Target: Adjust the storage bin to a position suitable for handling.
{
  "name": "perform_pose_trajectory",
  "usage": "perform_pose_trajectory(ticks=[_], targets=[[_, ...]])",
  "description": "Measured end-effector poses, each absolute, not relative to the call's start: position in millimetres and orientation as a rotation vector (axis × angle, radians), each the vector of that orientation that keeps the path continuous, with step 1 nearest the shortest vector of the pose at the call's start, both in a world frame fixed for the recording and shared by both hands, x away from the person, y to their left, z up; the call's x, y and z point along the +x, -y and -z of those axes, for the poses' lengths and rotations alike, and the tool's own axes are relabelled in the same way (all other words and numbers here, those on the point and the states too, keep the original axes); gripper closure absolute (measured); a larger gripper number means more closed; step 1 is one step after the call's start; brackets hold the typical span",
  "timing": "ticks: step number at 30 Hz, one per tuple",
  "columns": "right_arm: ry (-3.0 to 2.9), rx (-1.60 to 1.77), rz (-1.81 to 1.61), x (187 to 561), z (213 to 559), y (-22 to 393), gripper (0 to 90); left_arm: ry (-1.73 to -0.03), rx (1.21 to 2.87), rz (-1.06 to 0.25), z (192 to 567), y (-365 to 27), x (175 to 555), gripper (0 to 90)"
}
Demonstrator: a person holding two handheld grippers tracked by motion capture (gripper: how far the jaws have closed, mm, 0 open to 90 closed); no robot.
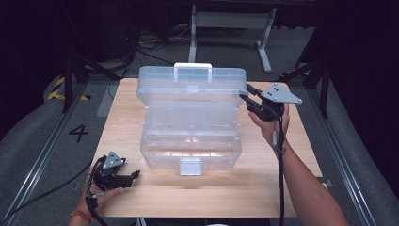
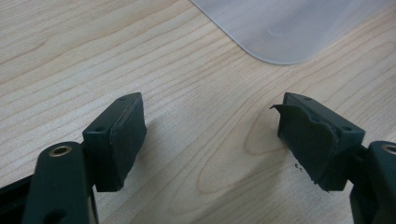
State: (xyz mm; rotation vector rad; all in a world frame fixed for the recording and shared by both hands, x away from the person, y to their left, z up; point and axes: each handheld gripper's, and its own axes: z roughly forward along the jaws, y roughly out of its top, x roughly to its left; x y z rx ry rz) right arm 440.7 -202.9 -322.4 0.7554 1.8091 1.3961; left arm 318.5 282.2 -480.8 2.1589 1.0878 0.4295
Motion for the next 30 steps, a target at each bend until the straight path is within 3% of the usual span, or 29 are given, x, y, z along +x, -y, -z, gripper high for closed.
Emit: perform_pose_trajectory(ticks=[16,19,30], targets=[[-1.785,0.758,-1.394,452.9,314.5,199.2,66.6,-1.083,2.164,-0.43,480.6,-282.6,319.1,23.5],[-1.774,0.759,-1.417,454.7,311.8,200.1,59.8,-1.083,2.164,-0.43,480.6,-282.6,319.0,23.5],[-1.757,0.749,-1.368,454.4,309.5,196.5,66.1,-1.083,2.164,-0.43,480.6,-282.5,319.1,23.5]])
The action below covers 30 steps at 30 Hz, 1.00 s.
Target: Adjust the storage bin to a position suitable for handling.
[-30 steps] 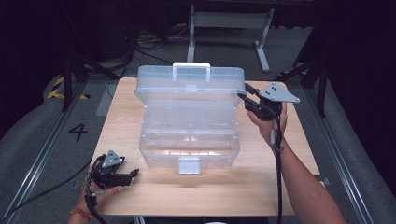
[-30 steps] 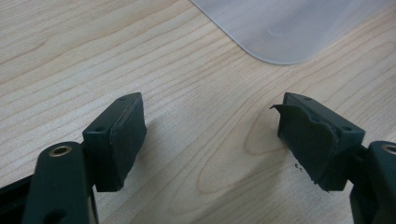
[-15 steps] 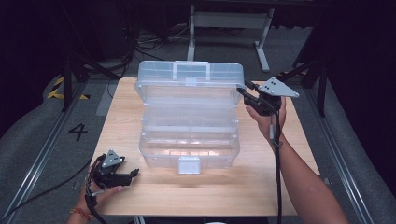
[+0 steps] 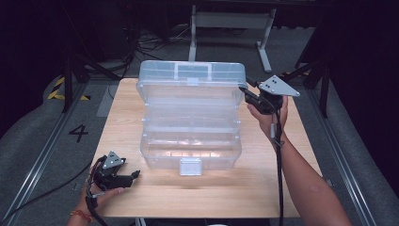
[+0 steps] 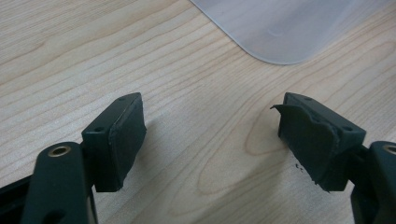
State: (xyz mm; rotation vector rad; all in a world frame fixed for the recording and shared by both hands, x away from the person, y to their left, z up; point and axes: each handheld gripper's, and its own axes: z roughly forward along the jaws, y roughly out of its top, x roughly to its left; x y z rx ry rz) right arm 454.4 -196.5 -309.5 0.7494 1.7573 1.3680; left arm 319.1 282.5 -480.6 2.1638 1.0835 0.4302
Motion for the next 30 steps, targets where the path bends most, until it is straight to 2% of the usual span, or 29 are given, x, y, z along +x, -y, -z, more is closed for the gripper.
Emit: perform_pose_trajectory(ticks=[30], targets=[[-1.658,0.809,-1.205,485.4,300.0,175.6,76.9,-1.089,2.16,-0.432,480.8,-281.4,319.6,23.3]])
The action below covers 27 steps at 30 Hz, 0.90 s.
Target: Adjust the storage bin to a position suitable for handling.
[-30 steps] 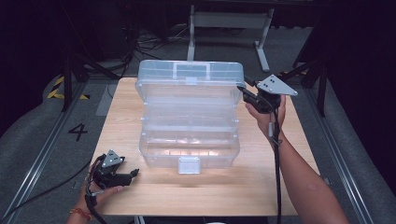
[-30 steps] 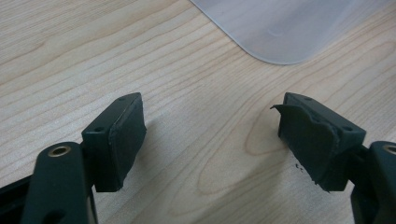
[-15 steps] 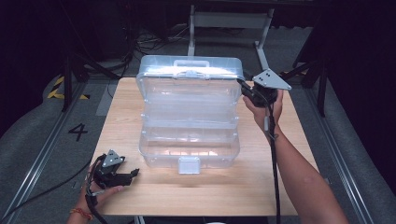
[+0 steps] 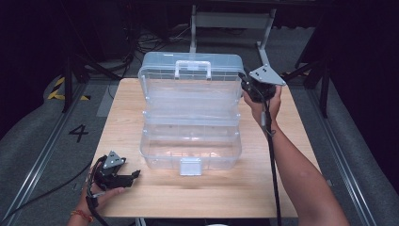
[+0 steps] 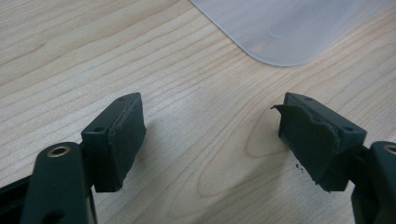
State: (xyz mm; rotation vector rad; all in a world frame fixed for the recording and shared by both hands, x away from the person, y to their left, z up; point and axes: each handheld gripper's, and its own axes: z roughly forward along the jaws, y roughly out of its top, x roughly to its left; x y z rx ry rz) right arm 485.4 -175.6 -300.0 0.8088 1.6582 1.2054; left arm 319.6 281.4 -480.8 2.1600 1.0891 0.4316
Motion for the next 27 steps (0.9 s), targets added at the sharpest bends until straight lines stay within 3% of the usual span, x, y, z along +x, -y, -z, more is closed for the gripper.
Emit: perform_pose_trajectory(ticks=[27], targets=[[-1.689,0.848,-1.15,523.2,297.8,170.2,81.0,-1.082,2.163,-0.424,480.9,-281.3,321.4,22.5]])
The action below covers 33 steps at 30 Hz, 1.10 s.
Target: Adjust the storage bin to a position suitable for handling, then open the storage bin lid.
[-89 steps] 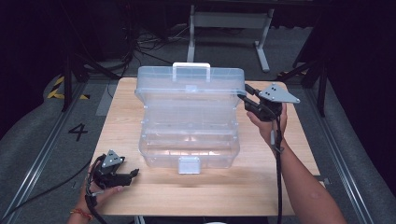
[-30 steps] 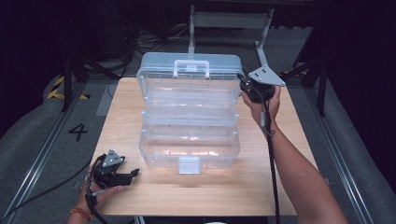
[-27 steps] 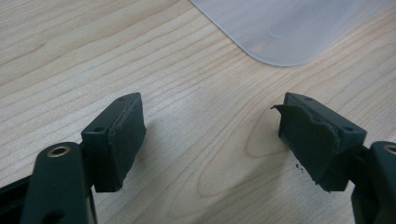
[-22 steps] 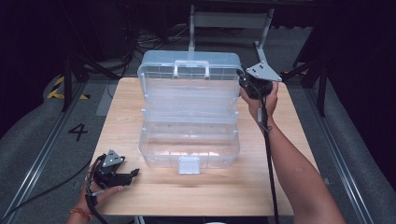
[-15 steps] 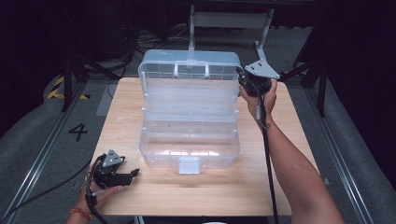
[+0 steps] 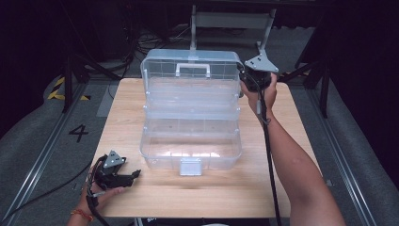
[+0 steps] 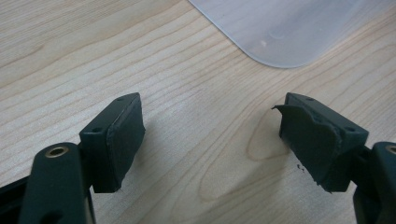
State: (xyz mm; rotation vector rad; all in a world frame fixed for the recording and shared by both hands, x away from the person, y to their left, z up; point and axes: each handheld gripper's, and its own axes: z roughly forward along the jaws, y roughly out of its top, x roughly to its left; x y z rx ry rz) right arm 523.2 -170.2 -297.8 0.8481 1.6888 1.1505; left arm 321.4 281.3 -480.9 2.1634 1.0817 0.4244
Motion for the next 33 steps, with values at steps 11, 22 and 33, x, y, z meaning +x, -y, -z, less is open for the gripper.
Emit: perform_pose_trajectory(ticks=[11,22,33], targets=[[-1.72,0.847,-1.133,532.1,296.8,170.4,81.3,-1.089,2.16,-0.434,481.0,-281.5,320.2,22.5],[-1.739,0.842,-1.119,539.9,297.1,170.9,82.0,-1.081,2.16,-0.425,481.3,-281.4,322.3,21.7],[-1.761,0.83,-1.08,553.6,299.6,168.8,84.4,-1.088,2.156,-0.435,481.4,-280.9,322.1,21.5]])
